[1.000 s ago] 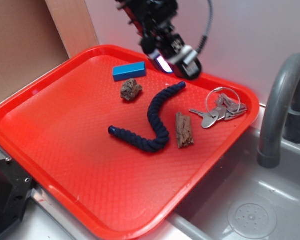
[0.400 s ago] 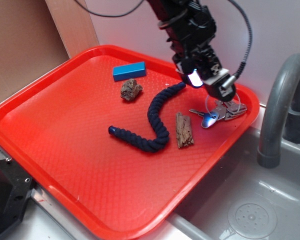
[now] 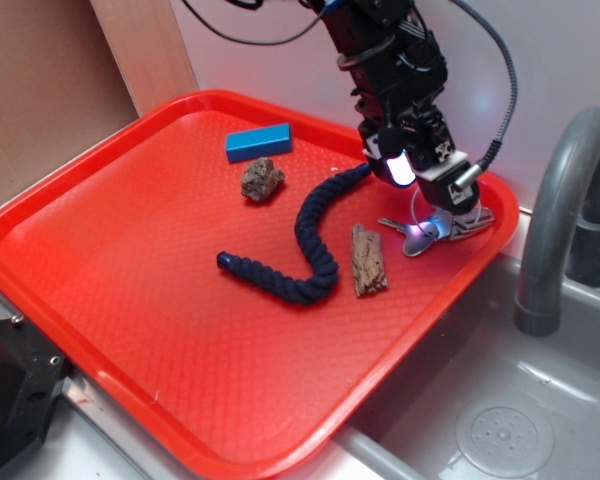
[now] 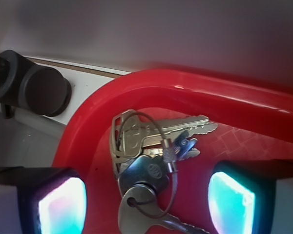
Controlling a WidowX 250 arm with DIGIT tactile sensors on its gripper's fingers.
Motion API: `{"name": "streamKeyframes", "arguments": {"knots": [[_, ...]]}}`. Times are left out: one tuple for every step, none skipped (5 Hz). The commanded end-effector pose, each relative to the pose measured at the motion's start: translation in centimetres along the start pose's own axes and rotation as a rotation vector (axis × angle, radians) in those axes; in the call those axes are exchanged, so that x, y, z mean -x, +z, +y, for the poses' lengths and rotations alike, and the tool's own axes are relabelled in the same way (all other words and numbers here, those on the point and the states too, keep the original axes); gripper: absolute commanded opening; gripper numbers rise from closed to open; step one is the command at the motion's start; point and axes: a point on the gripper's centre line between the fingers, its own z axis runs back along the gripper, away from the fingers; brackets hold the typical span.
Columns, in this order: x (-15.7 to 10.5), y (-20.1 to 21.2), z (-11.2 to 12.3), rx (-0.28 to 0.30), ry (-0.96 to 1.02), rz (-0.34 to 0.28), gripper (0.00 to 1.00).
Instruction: Grab the silver keys.
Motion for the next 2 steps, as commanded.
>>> {"name": "streamKeyframes", "arguments": {"knots": [[-1.45, -0.28, -1.57, -0.02, -0.006, -0.05, 1.0], [-2.07, -0.19, -1.95, -0.019, -0.004, -0.053, 0.0]]}}
